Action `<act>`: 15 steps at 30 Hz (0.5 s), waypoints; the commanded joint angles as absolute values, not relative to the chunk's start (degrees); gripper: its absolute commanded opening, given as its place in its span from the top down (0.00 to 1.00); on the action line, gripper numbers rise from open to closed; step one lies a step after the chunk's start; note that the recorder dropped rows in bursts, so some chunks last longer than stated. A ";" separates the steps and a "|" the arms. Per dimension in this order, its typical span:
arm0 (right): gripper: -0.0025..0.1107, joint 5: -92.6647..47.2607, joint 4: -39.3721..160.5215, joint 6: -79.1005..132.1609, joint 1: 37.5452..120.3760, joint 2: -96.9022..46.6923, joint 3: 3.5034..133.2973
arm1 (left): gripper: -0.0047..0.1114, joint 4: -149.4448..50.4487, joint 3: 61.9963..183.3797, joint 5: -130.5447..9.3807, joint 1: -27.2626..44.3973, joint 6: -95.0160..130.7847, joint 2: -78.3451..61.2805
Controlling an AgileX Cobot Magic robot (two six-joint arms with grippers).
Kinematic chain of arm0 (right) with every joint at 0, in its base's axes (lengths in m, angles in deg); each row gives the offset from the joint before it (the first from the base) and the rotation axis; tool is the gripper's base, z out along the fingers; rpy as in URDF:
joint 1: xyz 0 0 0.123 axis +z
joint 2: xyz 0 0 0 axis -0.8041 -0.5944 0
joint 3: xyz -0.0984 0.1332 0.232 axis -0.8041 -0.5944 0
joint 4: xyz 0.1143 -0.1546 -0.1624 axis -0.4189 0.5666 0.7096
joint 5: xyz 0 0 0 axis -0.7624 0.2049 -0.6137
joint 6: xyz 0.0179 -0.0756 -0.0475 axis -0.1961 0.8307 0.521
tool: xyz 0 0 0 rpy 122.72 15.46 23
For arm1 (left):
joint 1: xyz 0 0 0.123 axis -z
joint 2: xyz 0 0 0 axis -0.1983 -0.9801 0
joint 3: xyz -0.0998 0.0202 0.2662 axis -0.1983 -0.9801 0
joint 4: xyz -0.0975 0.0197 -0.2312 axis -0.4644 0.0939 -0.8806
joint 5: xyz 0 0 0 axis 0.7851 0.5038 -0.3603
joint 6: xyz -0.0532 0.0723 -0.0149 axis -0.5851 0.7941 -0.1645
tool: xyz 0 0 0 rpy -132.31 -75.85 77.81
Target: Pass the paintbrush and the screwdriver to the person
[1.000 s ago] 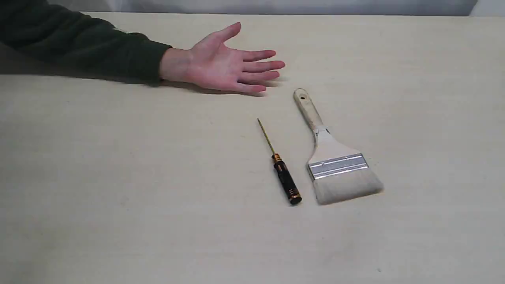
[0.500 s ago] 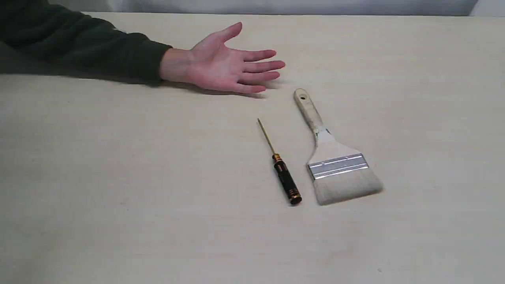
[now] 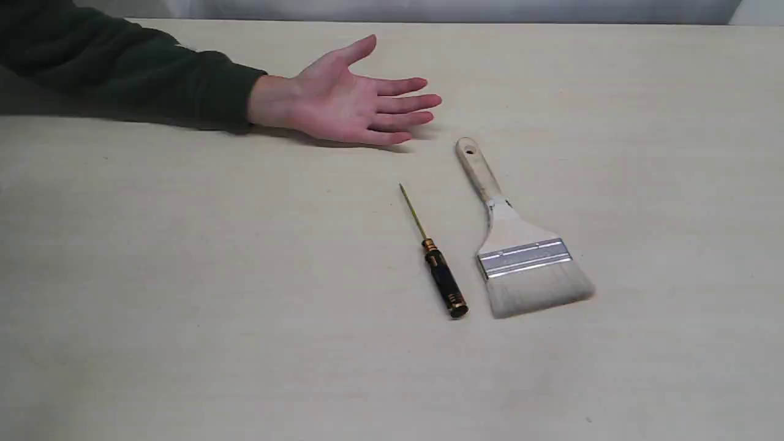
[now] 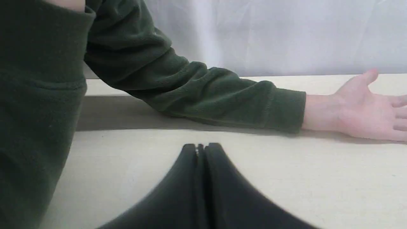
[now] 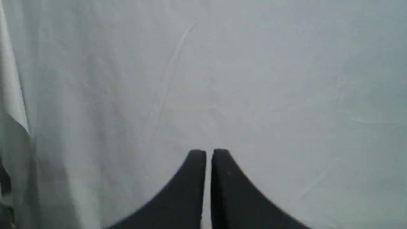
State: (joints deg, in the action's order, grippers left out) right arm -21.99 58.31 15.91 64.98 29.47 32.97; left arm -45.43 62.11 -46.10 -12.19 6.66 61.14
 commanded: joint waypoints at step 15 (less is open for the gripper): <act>0.94 -50.88 63.58 25.83 68.62 -25.30 69.45 | 0.96 -45.48 62.00 -46.30 -12.07 6.54 61.28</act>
State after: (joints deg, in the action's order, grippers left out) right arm -49.14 62.74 25.24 68.07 -22.59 67.74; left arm -45.43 62.11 -46.10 -12.19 6.66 61.14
